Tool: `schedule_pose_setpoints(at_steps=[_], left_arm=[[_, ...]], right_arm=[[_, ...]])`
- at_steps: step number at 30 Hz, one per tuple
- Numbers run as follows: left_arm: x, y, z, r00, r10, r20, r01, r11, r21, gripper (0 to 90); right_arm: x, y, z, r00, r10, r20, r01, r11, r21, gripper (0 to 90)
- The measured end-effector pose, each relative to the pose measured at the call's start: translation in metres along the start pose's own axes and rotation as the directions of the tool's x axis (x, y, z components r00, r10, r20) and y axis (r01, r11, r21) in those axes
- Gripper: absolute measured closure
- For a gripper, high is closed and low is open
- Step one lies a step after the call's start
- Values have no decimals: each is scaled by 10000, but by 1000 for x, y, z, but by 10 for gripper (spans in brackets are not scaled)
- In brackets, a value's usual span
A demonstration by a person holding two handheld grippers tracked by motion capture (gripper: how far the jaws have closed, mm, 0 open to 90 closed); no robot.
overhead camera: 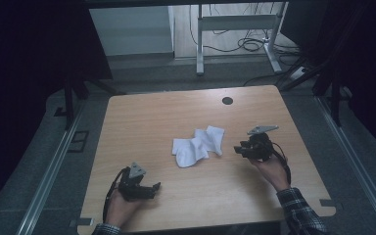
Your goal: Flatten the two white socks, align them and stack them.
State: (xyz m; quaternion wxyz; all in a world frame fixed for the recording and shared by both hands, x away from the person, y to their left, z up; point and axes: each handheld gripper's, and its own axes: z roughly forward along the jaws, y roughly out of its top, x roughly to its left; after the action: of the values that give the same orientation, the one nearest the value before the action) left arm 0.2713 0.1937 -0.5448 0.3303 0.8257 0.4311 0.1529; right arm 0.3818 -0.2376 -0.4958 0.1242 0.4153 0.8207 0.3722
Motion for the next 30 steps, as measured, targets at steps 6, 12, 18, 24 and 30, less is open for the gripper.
schedule_pose_setpoints(at_steps=[6,12,18,24,30], left_arm=[[0,0,0,10000,-3,1,3,10000,-18,104],[0,0,0,10000,-4,2,4,10000,-19,104],[0,0,0,10000,-5,2,5,10000,-21,104],[0,0,0,10000,-3,3,3,10000,-19,104],[0,0,0,10000,-2,3,2,10000,-17,104]], right_arm=[[0,15,7,9998,-59,175,60,10000,-26,635],[2,26,17,9996,-60,266,61,10000,-45,656],[4,34,27,9978,-361,564,369,9992,-125,646],[2,41,38,9974,-319,645,327,9994,-120,641],[5,44,55,9984,-301,488,301,9995,6,627]])
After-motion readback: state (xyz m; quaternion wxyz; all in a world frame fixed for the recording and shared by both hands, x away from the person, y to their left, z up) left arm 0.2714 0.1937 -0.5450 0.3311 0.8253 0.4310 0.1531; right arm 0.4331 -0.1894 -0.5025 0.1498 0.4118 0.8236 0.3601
